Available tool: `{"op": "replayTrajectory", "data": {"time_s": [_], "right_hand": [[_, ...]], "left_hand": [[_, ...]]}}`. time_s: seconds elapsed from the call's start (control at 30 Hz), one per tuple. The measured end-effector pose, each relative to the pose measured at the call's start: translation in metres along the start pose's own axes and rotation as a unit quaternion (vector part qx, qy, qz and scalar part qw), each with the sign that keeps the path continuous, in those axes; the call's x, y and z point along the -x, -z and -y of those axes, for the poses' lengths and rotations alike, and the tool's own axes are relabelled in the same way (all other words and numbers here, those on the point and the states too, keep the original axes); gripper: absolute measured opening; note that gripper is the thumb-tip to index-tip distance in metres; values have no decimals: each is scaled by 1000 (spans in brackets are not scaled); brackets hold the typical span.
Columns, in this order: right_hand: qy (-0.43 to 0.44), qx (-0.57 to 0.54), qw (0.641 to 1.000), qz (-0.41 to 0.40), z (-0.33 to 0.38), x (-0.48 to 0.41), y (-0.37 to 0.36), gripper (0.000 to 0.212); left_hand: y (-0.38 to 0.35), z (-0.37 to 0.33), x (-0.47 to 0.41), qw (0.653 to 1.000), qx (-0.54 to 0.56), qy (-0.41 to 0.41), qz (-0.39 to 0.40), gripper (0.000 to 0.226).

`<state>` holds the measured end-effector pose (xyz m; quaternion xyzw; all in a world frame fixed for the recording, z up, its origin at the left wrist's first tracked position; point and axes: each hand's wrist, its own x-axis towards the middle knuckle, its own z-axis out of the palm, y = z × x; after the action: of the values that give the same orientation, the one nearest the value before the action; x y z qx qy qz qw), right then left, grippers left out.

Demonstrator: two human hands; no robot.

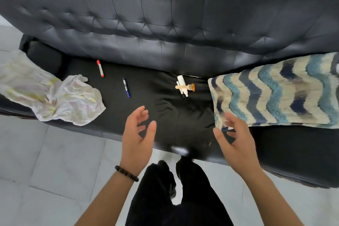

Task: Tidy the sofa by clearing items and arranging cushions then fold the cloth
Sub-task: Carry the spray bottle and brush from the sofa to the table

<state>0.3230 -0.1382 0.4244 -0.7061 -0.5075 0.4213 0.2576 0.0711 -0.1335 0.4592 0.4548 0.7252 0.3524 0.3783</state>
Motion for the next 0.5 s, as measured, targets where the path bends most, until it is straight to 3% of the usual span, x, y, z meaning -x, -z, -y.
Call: {"op": "replayTrajectory", "data": {"time_s": [0.2,0.5], "right_hand": [[-20,49,998,37,-42,-96,-52,53],[5,166,982,90,-176,-266,-211,49]], "left_hand": [[-58,57,-91,997,-38,13,63,45],[-168,246,-252,970,-153,-56,178,47]]}}
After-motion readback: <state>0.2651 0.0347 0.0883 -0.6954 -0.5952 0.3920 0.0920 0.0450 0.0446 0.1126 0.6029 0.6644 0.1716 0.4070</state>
